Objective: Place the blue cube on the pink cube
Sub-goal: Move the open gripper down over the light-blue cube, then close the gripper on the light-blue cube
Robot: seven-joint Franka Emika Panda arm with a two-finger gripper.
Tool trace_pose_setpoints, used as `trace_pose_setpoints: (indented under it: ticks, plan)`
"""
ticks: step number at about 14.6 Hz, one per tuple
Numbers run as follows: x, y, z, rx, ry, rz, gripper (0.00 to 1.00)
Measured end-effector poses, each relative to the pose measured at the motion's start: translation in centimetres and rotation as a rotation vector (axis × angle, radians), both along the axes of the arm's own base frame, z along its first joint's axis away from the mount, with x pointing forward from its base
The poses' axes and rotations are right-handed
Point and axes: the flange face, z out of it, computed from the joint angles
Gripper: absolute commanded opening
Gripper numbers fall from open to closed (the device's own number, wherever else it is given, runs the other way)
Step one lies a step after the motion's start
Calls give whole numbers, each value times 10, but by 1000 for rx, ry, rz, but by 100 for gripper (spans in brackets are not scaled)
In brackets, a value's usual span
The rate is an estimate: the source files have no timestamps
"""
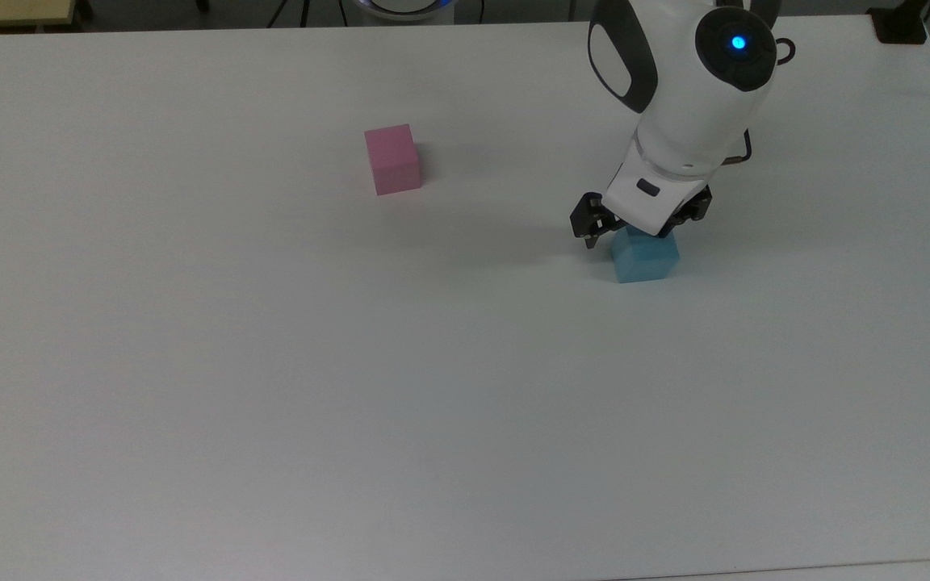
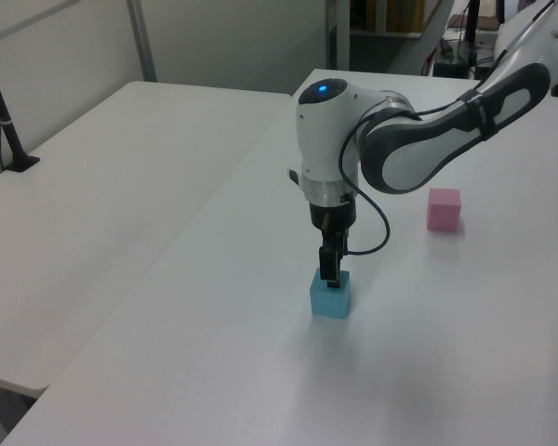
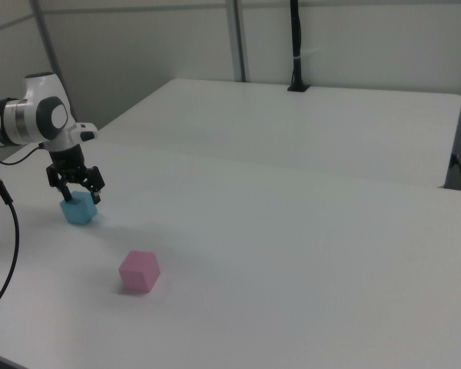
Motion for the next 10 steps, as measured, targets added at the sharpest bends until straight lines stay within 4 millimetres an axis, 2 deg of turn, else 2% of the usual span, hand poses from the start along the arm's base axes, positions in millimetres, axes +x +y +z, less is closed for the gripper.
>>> trace_pose_setpoints:
  ticks: [4, 8, 10]
  plan:
    - [2, 2, 5, 6, -10, -7, 100]
    - [3, 3, 24, 22, -37, -14, 100]
    - [3, 3, 26, 23, -39, -13, 100]
